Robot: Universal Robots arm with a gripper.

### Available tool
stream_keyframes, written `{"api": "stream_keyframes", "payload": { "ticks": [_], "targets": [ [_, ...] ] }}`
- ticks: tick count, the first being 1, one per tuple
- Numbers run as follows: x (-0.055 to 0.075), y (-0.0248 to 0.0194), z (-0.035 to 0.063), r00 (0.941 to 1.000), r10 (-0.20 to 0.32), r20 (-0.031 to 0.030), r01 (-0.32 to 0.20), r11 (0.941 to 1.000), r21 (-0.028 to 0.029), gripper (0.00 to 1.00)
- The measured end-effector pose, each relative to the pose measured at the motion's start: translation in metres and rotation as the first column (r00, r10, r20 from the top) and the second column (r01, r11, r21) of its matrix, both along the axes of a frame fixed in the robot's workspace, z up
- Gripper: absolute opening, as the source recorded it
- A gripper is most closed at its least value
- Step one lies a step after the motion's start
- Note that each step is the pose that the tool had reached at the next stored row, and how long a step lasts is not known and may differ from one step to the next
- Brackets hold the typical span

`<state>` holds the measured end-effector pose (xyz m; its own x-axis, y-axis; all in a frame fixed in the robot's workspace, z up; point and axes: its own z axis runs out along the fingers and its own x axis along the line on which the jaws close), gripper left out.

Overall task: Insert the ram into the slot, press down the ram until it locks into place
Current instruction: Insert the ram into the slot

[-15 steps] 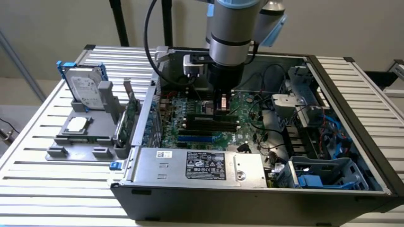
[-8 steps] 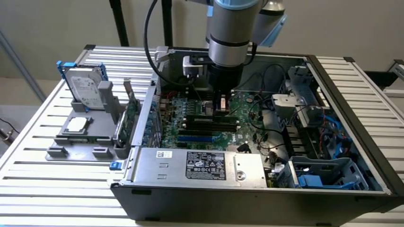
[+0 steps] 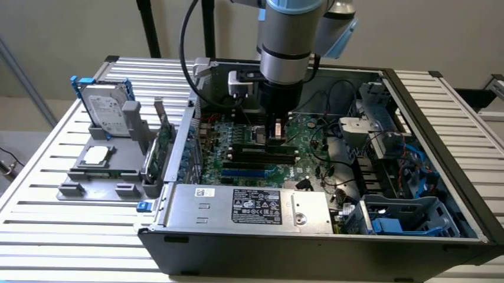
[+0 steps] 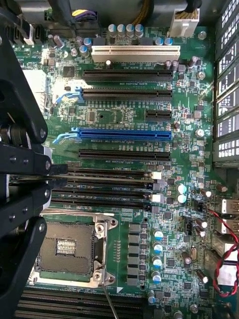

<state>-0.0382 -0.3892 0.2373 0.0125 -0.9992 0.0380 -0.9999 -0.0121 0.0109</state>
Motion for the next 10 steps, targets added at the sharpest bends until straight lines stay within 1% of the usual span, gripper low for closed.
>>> {"api": "stream_keyframes", "payload": {
  "ticks": [10],
  "targets": [
    [0.0023,-0.0001,-0.0026,1.0,0.0,0.0,0.0,1.0,0.0,0.13]
  ]
}}
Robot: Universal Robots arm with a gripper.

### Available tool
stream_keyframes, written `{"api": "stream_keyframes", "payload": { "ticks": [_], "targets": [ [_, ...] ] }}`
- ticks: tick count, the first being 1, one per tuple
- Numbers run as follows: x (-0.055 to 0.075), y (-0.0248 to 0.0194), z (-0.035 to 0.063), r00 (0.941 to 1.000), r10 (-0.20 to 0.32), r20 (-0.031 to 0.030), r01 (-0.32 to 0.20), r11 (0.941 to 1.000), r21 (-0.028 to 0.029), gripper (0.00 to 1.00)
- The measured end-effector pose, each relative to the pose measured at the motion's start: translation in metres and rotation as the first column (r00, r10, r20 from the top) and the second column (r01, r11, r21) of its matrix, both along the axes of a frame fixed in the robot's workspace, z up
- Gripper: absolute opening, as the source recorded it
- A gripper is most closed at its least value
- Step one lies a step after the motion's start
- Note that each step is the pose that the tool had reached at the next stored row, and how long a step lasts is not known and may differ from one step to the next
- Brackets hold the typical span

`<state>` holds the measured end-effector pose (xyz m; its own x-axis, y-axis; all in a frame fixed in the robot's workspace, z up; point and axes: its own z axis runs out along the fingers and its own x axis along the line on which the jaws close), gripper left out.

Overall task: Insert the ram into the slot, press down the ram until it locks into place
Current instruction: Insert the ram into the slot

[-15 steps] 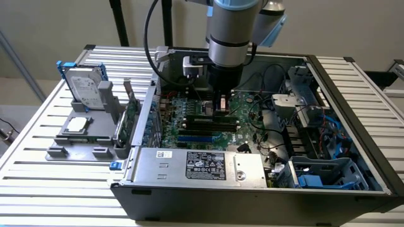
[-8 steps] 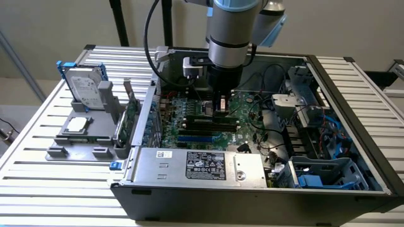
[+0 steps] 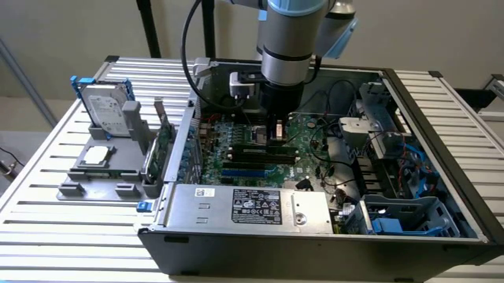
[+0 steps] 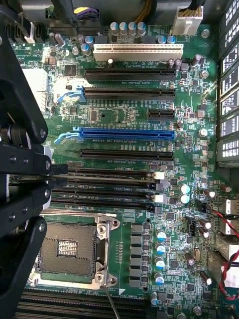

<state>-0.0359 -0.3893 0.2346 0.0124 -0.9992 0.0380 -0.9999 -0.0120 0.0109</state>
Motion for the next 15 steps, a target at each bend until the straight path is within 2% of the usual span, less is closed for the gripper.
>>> {"api": "stream_keyframes", "payload": {
  "ticks": [15],
  "targets": [
    [0.0,-0.0039,-0.0021,1.0,0.0,-0.0029,0.0,1.0,-0.0002,0.13]
  ]
}}
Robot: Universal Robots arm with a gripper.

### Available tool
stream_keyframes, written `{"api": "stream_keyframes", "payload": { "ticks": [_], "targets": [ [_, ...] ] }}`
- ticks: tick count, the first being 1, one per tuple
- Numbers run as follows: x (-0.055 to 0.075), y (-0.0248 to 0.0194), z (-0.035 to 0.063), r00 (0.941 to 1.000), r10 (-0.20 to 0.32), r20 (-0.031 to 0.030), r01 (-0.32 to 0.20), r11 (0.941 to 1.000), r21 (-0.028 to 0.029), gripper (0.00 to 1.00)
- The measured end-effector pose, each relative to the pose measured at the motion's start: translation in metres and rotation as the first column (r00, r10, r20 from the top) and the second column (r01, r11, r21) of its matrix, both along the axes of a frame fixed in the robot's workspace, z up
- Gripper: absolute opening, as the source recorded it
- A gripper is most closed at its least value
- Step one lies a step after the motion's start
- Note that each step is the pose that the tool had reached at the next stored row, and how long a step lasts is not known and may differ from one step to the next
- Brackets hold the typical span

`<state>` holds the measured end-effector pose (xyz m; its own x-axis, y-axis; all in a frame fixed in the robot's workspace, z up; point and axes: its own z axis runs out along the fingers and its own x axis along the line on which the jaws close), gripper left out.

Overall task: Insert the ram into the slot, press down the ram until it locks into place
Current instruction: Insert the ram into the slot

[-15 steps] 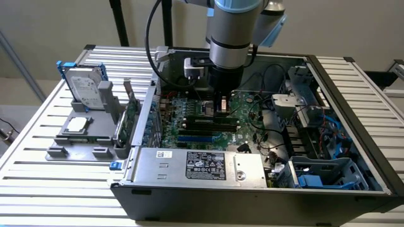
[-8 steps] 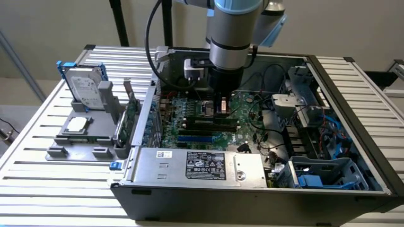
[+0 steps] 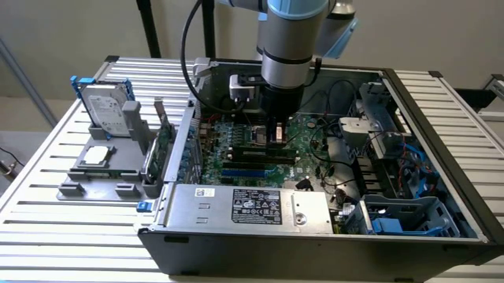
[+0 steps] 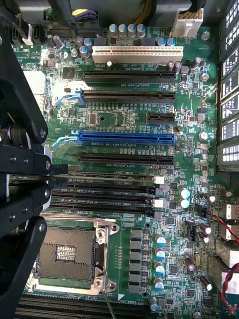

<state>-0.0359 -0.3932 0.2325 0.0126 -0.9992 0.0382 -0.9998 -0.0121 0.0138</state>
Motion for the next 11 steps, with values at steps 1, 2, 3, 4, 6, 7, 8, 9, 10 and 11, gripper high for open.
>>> {"api": "stream_keyframes", "payload": {
  "ticks": [1,2,3,4,6,7,8,9,10,11],
  "targets": [
    [0.0,0.0,-0.0002,1.0,0.0,0.0,0.0,1.0,0.0001,0.13],
    [0.0,0.0,-0.0005,1.0,0.0,0.0001,0.0,1.0,0.0002,0.13],
    [0.0,0.0,-0.0008,1.0,0.0,0.0001,0.0,1.0,0.0003,0.13],
    [0.0,0.0,-0.0012,1.0,0.0,0.0001,0.0,1.0,0.0003,0.13],
    [0.0,0.0,-0.0017,1.0,0.0,0.0,0.0,1.0,0.0001,0.13],
    [0.0,0.0,-0.002,1.0,0.0,0.0,0.0,1.0,0.0001,0.13],
    [0.0,0.0,-0.0022,1.0,0.0,0.0,0.0,1.0,0.0001,0.13],
    [0.0,0.0,-0.0024,1.0,0.0,0.0,0.0,1.0,0.0001,0.13],
    [0.0,0.0,-0.0026,1.0,0.0,0.0001,0.0,1.0,0.0002,0.13],
    [0.0,0.0001,-0.0027,1.0,0.0,0.0,0.0,1.0,0.0002,0.13]
  ]
}}
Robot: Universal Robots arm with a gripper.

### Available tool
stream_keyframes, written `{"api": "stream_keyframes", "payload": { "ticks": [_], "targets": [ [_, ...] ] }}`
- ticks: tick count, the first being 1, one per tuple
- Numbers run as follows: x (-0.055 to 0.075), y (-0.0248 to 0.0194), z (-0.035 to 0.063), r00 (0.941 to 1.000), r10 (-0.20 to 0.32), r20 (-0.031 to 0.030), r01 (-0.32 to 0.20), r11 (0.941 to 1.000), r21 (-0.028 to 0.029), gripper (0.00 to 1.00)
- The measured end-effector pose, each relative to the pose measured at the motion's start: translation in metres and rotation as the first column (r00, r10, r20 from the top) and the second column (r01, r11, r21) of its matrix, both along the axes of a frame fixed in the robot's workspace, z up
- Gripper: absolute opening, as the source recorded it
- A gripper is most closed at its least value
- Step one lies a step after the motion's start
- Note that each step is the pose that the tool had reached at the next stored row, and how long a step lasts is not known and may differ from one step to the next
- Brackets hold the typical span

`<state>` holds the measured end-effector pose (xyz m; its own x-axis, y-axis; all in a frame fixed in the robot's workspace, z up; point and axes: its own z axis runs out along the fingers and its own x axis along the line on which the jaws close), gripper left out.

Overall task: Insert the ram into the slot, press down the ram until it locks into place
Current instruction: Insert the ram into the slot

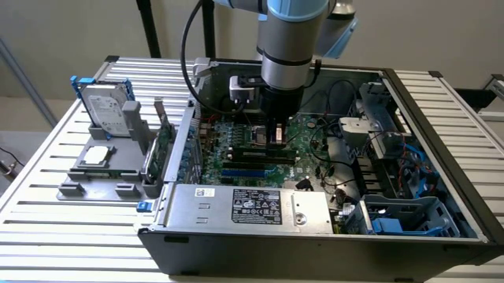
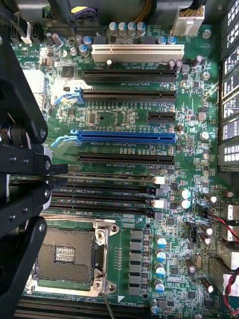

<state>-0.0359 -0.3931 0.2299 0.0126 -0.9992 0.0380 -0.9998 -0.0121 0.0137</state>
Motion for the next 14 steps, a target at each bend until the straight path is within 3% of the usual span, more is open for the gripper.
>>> {"api": "stream_keyframes", "payload": {
  "ticks": [14],
  "targets": [
    [-0.0001,0.0009,-0.0018,1.0,0.0,0.0001,0.0,1.0,0.0001,0.13]
  ]
}}
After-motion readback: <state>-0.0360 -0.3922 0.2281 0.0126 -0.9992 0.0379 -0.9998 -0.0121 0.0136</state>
